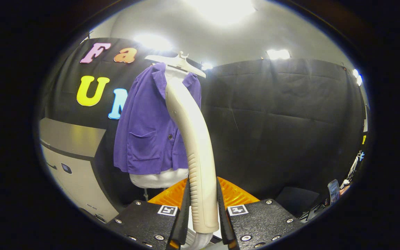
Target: Iron the clothes twice with a garment steamer, once on the left side and once on the right side.
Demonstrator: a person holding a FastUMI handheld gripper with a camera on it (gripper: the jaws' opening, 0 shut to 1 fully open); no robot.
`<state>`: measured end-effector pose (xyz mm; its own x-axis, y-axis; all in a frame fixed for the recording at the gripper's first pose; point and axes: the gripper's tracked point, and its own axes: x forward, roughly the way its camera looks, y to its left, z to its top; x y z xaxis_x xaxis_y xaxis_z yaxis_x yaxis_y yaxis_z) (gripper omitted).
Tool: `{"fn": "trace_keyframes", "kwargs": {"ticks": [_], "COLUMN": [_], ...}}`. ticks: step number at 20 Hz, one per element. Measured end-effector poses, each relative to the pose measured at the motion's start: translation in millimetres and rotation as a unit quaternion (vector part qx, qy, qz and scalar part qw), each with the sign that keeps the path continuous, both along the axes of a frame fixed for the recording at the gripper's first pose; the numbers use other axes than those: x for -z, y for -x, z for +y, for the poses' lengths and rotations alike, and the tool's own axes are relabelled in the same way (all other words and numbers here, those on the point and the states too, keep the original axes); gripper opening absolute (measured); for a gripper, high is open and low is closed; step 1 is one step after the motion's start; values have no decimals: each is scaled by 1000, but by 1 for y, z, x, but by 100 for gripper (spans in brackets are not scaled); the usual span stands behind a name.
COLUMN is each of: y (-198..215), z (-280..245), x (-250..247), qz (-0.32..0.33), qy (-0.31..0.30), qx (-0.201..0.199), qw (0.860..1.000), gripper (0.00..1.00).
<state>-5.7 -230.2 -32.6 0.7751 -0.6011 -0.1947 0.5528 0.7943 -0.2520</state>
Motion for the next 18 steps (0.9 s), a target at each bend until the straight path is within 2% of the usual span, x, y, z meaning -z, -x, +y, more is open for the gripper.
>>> {"fn": "trace_keyframes", "kwargs": {"ticks": [8,18], "y": [40,31], "z": [30,67], "x": [-24,-35], "qz": [-24,-32], "qy": [-2,4], "qx": [-50,-97], "qw": [998,995], "gripper": [38,38]}}
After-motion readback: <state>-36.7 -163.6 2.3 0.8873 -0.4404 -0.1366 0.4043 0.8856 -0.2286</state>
